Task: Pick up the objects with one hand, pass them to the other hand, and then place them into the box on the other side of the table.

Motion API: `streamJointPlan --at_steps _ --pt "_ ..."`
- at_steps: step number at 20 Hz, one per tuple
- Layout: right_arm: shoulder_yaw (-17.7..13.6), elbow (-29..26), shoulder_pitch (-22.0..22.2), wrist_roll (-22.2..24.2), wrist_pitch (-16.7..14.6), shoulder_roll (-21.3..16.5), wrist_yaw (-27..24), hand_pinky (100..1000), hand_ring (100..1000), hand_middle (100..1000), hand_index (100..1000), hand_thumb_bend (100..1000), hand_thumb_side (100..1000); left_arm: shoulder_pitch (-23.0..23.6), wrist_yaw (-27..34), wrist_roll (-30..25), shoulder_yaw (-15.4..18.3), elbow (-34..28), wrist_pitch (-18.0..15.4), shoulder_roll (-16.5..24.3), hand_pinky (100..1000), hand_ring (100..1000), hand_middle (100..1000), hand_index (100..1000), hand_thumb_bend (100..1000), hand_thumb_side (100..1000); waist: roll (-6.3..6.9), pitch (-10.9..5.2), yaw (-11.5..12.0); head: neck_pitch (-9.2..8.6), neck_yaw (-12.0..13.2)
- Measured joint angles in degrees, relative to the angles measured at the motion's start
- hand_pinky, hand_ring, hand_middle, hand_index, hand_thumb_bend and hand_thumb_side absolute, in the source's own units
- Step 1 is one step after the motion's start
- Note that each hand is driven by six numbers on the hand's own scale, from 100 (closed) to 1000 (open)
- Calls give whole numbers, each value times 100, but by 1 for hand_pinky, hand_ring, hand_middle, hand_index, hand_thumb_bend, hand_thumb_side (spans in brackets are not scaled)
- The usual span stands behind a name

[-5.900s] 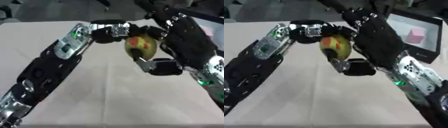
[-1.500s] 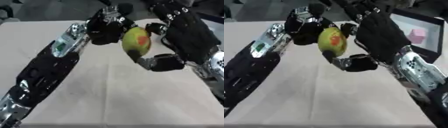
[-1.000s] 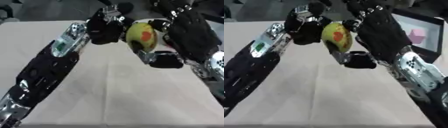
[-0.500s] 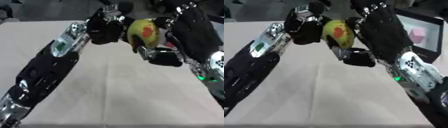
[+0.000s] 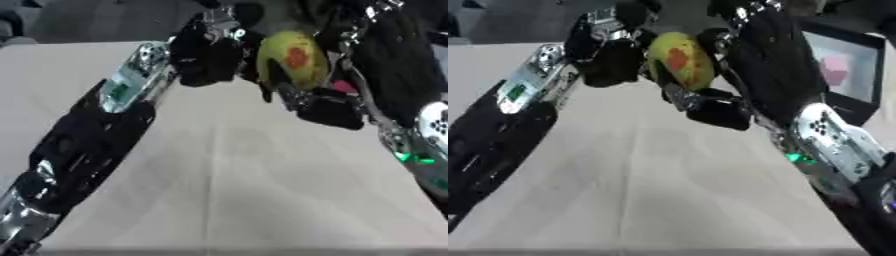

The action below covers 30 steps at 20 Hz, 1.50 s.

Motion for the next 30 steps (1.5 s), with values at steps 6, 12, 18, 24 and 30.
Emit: streamJointPlan --at_steps 6,12,18,24,30 --pt "-4 6 0 -146 73 -4 -4 100 300 1000 136 100 527 -1 56 -7 149 51 -146 145 645 540 515 646 258 1000 11 -1 1 1 -81" --pt "-105 24 7 -97 149 -113 -4 100 137 1000 100 100 527 0 200 -21 344 55 -310 417 644 539 515 648 242 1000 12 -4 6 2 -221" --pt "-215 25 77 -60 192 -251 -31 100 100 1000 101 100 509 79 370 -25 643 72 -552 842 643 539 515 649 207 1000 29 -57 8 27 -531" --pt "-353 26 230 -116 312 -410 -40 100 100 1000 102 100 510 283 541 -26 1009 164 -995 1403 644 540 516 651 191 1000 60 -79 46 43 -789" --pt "-640 26 586 -189 646 -704 -13 100 103 1000 109 100 511 478 882 -25 1273 49 -1292 1860 645 542 518 655 164 1000 61 -83 209 44 -1109"
